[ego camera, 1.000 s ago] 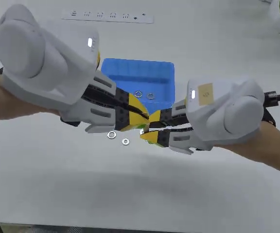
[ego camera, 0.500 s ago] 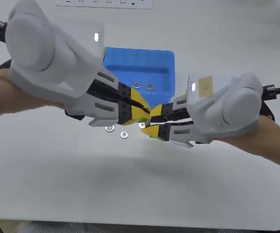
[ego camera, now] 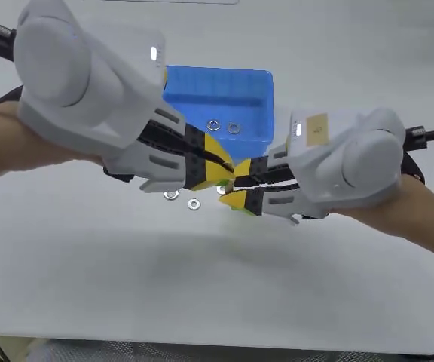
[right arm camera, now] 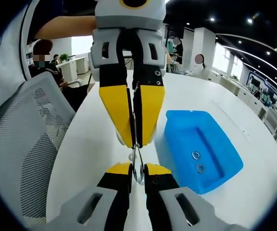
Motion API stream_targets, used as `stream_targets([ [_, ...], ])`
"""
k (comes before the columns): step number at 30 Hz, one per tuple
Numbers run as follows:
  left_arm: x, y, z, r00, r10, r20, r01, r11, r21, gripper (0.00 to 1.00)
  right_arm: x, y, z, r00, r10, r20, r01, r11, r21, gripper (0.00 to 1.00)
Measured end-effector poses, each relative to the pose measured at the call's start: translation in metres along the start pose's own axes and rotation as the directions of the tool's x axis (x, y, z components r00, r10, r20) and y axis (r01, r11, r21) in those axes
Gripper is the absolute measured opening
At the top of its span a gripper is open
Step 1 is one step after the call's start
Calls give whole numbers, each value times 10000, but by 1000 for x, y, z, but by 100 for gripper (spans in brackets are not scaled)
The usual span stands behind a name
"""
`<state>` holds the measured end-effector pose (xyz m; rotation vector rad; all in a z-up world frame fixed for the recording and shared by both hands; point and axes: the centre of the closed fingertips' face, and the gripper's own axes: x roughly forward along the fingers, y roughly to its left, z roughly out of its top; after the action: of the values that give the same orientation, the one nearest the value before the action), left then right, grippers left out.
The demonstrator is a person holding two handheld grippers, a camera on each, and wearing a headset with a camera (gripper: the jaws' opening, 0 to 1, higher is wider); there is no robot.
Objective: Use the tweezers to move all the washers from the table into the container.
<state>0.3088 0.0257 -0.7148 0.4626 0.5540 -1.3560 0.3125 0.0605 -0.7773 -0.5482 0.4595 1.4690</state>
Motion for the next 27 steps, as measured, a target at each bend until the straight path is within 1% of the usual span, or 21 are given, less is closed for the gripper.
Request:
stream_targets([
  [14,1,2,-2,10000,49,-49,-48,10000,75,6,1,-1,-2,10000,54,-1,-54,10000,20,11],
  [15,0,3,-3,9999,112,-64,-112,9999,96,6,1,-2,-1,10000,49,9,-49,10000,28,11],
  [20,-1,5,-4,9998,175,-84,-175,9998,-13,6,2,-2,-1,9999,99,50,-100,9998,148,11],
  [23,0,4,-3,9998,189,-102,-189,9998,-38,6,2,-2,-1,9999,116,15,-116,9999,97,11],
  [24,0,3,-2,9997,197,-112,-197,9998,26,6,1,-2,-1,9999,122,-19,-122,9999,-20,11],
  [27,2,3,-1,9999,154,-76,-155,9999,-23,6,1,-1,-3,9998,156,-132,-160,9992,-359,11],
])
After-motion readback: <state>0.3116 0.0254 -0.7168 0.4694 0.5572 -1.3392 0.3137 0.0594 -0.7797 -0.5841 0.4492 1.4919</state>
